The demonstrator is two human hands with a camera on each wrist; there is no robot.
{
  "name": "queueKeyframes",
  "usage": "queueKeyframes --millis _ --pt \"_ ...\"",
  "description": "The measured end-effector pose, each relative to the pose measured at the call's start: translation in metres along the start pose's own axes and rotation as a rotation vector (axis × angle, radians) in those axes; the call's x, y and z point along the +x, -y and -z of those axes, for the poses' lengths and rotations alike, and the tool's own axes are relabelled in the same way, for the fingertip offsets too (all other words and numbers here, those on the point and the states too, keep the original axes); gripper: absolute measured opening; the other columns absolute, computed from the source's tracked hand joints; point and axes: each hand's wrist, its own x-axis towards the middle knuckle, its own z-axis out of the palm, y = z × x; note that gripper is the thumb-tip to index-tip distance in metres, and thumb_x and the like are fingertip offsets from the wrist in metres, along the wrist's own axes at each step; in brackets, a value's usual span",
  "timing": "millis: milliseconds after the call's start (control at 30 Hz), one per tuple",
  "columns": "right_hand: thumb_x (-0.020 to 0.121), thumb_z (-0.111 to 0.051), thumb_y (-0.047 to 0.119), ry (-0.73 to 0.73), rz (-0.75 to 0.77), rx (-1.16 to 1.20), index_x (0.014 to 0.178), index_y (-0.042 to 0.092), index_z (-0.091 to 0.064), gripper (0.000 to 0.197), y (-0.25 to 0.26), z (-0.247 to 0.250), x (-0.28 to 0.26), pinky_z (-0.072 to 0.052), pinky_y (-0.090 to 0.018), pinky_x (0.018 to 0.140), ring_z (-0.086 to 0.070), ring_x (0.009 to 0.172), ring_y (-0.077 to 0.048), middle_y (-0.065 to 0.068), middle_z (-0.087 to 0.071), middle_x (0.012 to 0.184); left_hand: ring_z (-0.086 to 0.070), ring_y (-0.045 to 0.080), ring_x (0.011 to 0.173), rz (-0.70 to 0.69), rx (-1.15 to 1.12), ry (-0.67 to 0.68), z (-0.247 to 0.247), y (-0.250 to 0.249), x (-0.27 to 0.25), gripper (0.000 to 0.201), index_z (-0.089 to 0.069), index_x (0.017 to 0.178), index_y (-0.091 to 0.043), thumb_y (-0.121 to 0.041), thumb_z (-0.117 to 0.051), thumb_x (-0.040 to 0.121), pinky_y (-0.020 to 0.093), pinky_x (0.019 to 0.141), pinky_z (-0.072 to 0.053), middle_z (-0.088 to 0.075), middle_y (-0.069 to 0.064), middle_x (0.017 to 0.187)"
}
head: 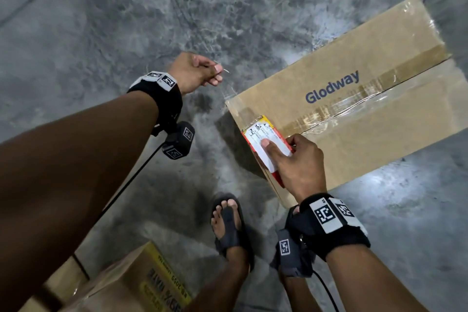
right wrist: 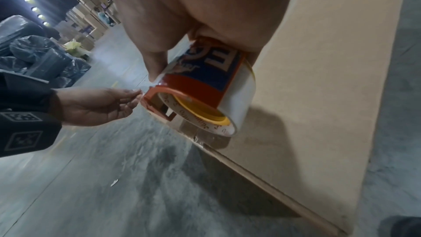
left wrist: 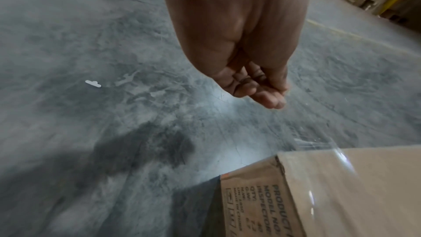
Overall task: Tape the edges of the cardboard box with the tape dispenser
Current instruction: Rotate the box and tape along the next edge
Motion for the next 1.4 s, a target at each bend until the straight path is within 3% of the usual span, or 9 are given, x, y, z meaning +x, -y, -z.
queueKeyframes --millis 367,666,800,933,1000,1066,1133,1199,1399 --pt "0.078 -0.068 0.064 0.006 -0.04 -0.047 0.078 0.021 -0.062 0.044 -0.004 -0.006 -0.001 -0.054 -0.039 0.069 -0.066 0.081 -0.03 -0.001 -0.071 0.077 -0.063 0.0 0.052 0.015 0.039 -0.067 -0.022 0.011 0.007 0.011 -0.071 0.082 -0.012 -0.019 -0.069 0.09 0.011 0.051 -0.043 -0.072 -0.009 0.061" --pt "0.08 -0.068 0.064 0.016 -0.053 -0.072 0.078 0.02 -0.06 0.045 -0.002 -0.006 0.0 -0.05 -0.035 0.064 -0.066 0.078 -0.027 -0.002 -0.07 0.077 -0.057 0.0 0.042 0.133 0.062 -0.19 -0.055 0.028 0.014 0.008 -0.07 0.089 0.002 -0.005 -0.069 0.088 0.016 0.051 -0.047 -0.067 0.006 0.066" --pt "0.079 -0.067 0.066 0.007 -0.045 -0.071 0.08 0.018 -0.063 0.048 -0.004 -0.008 0.002 -0.054 -0.039 0.067 -0.067 0.078 -0.026 -0.001 -0.071 0.078 -0.071 0.014 0.088 0.175 0.275 -0.259 -0.072 0.037 0.006 0.03 -0.076 0.103 -0.01 -0.029 -0.079 0.08 0.018 0.07 -0.046 -0.075 0.005 0.096" --pt "0.078 -0.067 0.067 0.002 -0.064 -0.068 0.079 0.02 -0.062 0.047 -0.004 -0.007 -0.001 -0.053 -0.039 0.067 -0.066 0.079 -0.028 -0.001 -0.071 0.077 -0.058 0.027 0.122 0.213 0.416 -0.35 -0.061 0.032 -0.001 0.073 -0.049 0.138 -0.011 -0.039 -0.079 0.078 0.029 0.095 -0.046 -0.06 0.009 0.134" --pt "0.079 -0.068 0.066 0.005 -0.076 -0.067 0.079 0.019 -0.061 0.046 -0.003 -0.006 -0.002 -0.052 -0.037 0.065 -0.066 0.079 -0.028 -0.002 -0.071 0.078 -0.06 0.029 0.117 0.129 0.378 -0.401 -0.057 0.026 -0.006 0.053 -0.055 0.13 -0.011 -0.045 -0.063 0.089 0.03 0.093 -0.045 -0.065 0.011 0.125" --pt "0.079 -0.068 0.065 0.014 -0.089 -0.076 0.078 0.02 -0.06 0.046 0.0 -0.006 -0.001 -0.048 -0.035 0.063 -0.066 0.08 -0.029 -0.003 -0.071 0.08 -0.065 0.032 0.087 0.03 0.308 -0.38 -0.06 0.02 -0.013 0.052 -0.063 0.092 -0.011 -0.06 -0.045 0.091 0.031 0.072 -0.044 -0.067 0.008 0.083" --pt "0.08 -0.068 0.064 0.02 -0.1 -0.081 0.077 0.021 -0.057 0.045 0.002 -0.006 0.0 -0.044 -0.034 0.063 -0.065 0.082 -0.031 -0.004 -0.072 0.082 -0.066 0.029 0.093 0.035 0.309 -0.163 -0.068 0.014 -0.024 0.07 -0.068 0.093 -0.012 -0.072 -0.032 0.09 0.033 0.081 -0.046 -0.071 0.012 0.093" --pt "0.079 -0.068 0.064 0.022 -0.105 -0.082 0.076 0.021 -0.057 0.045 0.002 -0.005 0.0 -0.044 -0.034 0.063 -0.065 0.083 -0.032 -0.005 -0.072 0.083 -0.058 0.025 0.122 0.101 0.434 0.035 -0.075 0.01 -0.03 0.069 -0.068 0.12 -0.02 -0.065 -0.021 0.097 0.033 0.104 -0.037 -0.066 0.009 0.128" --pt "0.079 -0.065 0.066 0.029 -0.119 -0.107 0.083 0.017 -0.063 0.05 0.003 -0.007 -0.001 -0.048 -0.038 0.067 -0.065 0.088 -0.036 -0.01 -0.073 0.089 -0.031 0.028 0.146 -0.124 0.598 0.06 -0.091 -0.015 -0.052 0.06 -0.043 0.143 -0.004 -0.044 -0.021 0.104 0.032 0.117 -0.021 -0.04 0.018 0.153"
